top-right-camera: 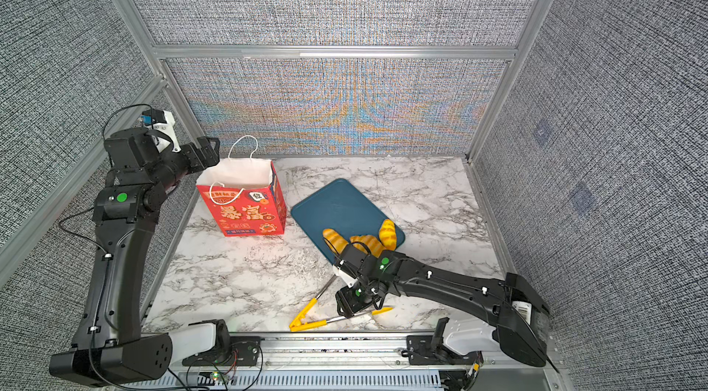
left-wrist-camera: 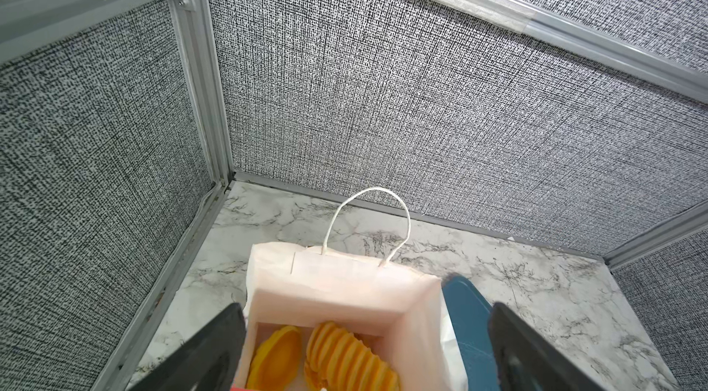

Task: Pack bread into a paper bag
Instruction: Move the clamp onto the plate.

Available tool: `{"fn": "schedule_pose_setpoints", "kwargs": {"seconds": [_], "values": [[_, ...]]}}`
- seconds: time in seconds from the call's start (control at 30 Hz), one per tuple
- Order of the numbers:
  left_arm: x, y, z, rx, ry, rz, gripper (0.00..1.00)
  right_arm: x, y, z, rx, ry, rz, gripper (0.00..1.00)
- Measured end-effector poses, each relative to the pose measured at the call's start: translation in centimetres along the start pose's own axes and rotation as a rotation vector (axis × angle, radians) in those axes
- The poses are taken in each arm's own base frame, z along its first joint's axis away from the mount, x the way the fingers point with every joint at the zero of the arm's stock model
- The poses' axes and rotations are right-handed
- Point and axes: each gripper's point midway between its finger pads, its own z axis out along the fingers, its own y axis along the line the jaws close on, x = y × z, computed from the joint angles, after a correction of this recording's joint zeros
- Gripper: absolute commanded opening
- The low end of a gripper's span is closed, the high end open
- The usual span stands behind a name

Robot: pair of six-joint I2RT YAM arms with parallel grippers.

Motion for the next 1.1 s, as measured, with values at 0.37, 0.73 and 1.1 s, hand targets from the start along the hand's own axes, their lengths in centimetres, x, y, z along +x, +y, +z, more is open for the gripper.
{"fn": "schedule_pose_setpoints", "kwargs": {"seconds": [0.37,0.73,1.1], "values": [[0.5,-0.1,0.5,0.009,0.005,-0.003,1.00,4.7,-0.7,1.4,-0.017,0.124,0.077,0.66],[0.7,-0.2,0.7,0.012,0.008,-0.006,1.00,4.8,-5.5,3.4,0.075,0.142,0.192,0.66],[1.0,-0.1,1.2,0.011,0.020,-0.014,1.00,0.1,-11.9,2.6,0.184,0.006,0.315,0.66]]}}
